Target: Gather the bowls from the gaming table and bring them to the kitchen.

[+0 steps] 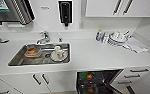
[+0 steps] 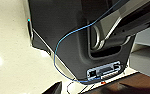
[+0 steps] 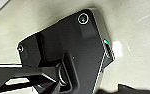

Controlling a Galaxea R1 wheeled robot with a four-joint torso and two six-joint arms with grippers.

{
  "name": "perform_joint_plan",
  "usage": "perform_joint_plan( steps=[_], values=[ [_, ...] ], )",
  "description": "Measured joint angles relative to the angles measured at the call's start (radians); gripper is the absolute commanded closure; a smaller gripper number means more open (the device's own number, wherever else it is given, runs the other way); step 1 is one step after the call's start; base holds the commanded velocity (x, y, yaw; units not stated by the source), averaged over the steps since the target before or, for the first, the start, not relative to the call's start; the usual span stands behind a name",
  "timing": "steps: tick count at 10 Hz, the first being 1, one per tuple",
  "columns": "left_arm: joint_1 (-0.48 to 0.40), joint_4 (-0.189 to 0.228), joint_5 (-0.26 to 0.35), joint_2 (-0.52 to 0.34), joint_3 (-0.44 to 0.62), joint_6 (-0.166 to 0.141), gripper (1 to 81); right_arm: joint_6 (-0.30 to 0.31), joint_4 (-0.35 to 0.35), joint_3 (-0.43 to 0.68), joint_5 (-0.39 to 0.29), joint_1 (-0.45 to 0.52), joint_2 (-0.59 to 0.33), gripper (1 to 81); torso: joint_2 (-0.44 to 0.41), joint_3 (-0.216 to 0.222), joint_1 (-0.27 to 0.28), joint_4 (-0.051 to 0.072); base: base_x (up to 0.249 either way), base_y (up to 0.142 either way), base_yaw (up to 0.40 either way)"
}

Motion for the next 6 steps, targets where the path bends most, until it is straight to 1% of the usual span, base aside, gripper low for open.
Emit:
perform_joint_plan(
  steps=[1, 2, 4, 6],
  values=[
    [0.009, -0.012, -0.043, -0.01, 0.006, -0.003, 1.0, 0.0, -0.008, -0.01, -0.001, -0.002, 0.015, 1.0, -0.029, -0.03, 0.018, 0.0, 0.0, 0.0, 0.0],
    [0.015, -0.02, -0.046, -0.019, 0.007, -0.004, 1.0, 0.0, -0.012, -0.016, -0.002, -0.002, 0.03, 1.0, -0.053, -0.062, 0.035, 0.0, 0.0, 0.0, 0.0],
    [0.008, -0.024, -0.047, -0.019, 0.006, -0.004, 1.0, 0.0, -0.02, -0.016, 0.0, 0.014, 0.053, 1.0, -0.098, -0.083, 0.065, 0.0, 0.0, 0.0, 0.0],
    [0.01, -0.026, -0.045, -0.01, 0.006, -0.004, 1.0, 0.003, -0.021, -0.027, 0.0, 0.041, 0.087, 1.0, -0.169, -0.091, 0.109, 0.0, 0.0, 0.0, 0.0]
  ],
)
